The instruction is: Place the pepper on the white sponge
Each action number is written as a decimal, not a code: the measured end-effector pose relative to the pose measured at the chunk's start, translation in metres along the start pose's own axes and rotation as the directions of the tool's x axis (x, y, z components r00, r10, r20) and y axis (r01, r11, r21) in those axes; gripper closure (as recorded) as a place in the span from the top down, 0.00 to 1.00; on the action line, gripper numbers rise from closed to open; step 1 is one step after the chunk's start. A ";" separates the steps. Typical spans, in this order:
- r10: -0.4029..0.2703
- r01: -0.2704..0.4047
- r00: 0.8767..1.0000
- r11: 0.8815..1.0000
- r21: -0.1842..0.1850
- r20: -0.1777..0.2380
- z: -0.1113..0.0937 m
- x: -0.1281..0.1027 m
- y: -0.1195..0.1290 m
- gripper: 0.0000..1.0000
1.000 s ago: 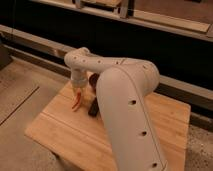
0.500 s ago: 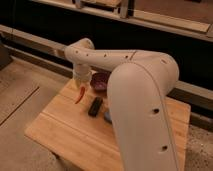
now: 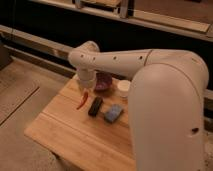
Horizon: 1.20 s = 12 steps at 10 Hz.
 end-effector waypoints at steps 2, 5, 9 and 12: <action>0.038 -0.038 0.999 0.998 0.047 0.003 -0.001 0.015 -0.027 0.00; 0.113 -0.113 0.994 0.987 0.117 0.002 0.003 0.029 -0.077 0.00; 0.203 -0.201 0.979 0.973 0.114 -0.007 0.016 0.027 -0.116 0.00; 0.230 -0.228 0.973 0.969 0.094 -0.012 0.023 0.021 -0.135 0.00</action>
